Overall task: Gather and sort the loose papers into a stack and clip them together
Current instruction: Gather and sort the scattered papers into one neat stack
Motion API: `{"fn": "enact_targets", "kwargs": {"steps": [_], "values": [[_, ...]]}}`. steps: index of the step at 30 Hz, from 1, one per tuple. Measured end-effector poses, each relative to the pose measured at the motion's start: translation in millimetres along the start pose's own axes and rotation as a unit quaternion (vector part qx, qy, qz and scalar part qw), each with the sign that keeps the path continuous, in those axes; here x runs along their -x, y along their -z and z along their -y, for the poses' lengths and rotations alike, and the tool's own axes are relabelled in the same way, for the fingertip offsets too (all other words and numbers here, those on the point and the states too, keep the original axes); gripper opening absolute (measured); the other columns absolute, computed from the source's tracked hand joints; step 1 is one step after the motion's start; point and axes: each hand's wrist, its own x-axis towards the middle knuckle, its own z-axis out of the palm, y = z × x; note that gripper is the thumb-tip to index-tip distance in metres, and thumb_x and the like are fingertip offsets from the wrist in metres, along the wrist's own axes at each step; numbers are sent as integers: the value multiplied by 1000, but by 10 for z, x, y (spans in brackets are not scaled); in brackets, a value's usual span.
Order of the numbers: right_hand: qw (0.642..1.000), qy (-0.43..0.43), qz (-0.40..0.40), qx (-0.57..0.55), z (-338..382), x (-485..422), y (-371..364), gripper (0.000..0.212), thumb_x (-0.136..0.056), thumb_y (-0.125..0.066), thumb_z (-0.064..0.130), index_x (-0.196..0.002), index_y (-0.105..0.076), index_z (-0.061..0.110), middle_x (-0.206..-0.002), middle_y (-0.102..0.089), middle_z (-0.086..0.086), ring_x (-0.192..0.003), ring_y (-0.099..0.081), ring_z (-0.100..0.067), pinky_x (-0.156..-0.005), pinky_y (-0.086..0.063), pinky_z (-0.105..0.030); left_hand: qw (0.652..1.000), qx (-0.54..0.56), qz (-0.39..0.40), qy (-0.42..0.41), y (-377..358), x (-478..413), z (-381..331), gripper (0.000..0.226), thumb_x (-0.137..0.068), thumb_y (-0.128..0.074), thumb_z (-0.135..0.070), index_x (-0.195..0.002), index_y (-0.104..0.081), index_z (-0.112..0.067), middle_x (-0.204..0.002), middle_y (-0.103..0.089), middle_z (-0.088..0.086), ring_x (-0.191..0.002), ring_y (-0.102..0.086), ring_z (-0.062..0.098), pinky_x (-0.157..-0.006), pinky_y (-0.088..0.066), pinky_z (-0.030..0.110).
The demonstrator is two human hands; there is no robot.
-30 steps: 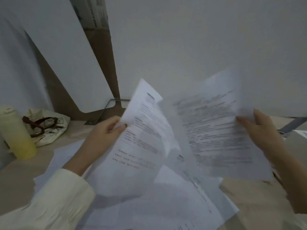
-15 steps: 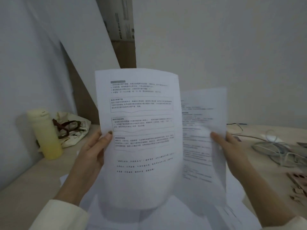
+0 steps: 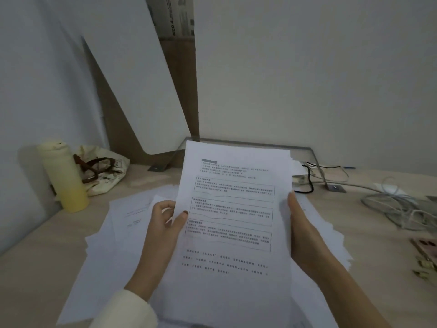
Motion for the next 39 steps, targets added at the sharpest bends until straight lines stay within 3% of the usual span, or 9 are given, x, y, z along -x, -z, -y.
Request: {"fn": "enact_targets", "kwargs": {"steps": [4, 12, 17, 21, 24, 26, 28, 33, 39], "values": [[999, -3, -15, 51, -90, 71, 18, 28, -90, -52, 30, -117, -59, 29, -106, -74, 4, -95, -71, -19, -87, -54, -43, 999, 4, 38, 23, -128, 62, 16, 38, -91, -55, -23, -123, -38, -33, -105, -54, -18, -87, -56, -3, -62, -48, 14], [996, 56, 11, 66, 17, 191, 151, 30, -81, -57, 21, -109, -64, 26, -106, -74, 6, -94, -71, -15, -79, -59, -30, 993, 75, 95, -11, -113, 164, 15, 23, -90, -54, -17, -108, -66, -23, -101, -74, -11, -89, -69, 6, -67, -54, 15], [995, 29, -10, 97, -260, 237, 268, 54, -61, -76, 50, -110, -67, 29, -111, -72, 6, -101, -69, -17, -88, -55, -34, 986, 62, 153, 35, -94, 269, 242, 22, -90, -53, -13, -107, -65, -19, -102, -74, -5, -92, -69, 10, -72, -55, 18], [988, 72, -119, 72, -256, 170, 442, 46, -62, -73, 43, -104, -68, 24, -101, -75, 6, -95, -70, -20, -77, -59, -31, 985, -93, 143, 6, 70, 194, 498, 18, -91, -53, -8, -104, -58, -20, -109, -65, -2, -105, -61, 13, -86, -48, 16], [972, 54, -201, 106, -307, 91, 622, 89, -42, -78, 62, -118, -60, 18, -107, -69, 1, -95, -65, -23, -85, -52, -39, 913, -362, 188, 9, 220, 250, 697, 55, -79, -50, -61, -126, -43, -32, -136, -45, -10, -127, -42, 7, -102, -35, 20], [965, -27, -213, 149, -402, 39, 741, 69, -69, -72, 46, -125, -54, 10, -118, -63, -12, -102, -60, -34, -97, -45, -50, 859, -458, 227, 33, 228, 301, 833, 114, -51, -24, -90, -145, -20, -26, -154, -21, -8, -142, -20, 10, -113, -19, 23], [951, -105, -200, 210, -535, -2, 851, 48, -85, -63, 26, -126, -55, 4, -119, -61, -16, -105, -59, -38, -98, -44, -54, 827, -510, 232, 46, 174, 326, 894, 130, -41, -16, -94, -149, 1, -25, -159, 4, -5, -146, 4, 13, -118, -2, 30], [932, -154, -165, 283, -780, 31, 900, 35, -88, -59, 15, -118, -60, -3, -113, -65, -21, -98, -63, -36, -87, -50, -46, 775, -589, 226, 34, 51, 316, 926, 102, -74, -28, -80, -148, 12, -23, -159, 12, 4, -146, 11, 22, -119, 1, 38], [919, -110, -171, 339, -833, 51, 834, 32, -91, -55, 17, -119, -60, 3, -112, -66, -15, -96, -62, -30, -86, -47, -39, 713, -674, 193, -12, -101, 246, 878, 64, -92, -36, -30, -148, -8, -13, -151, -25, 13, -139, -26, 30, -102, -37, 35]]}}
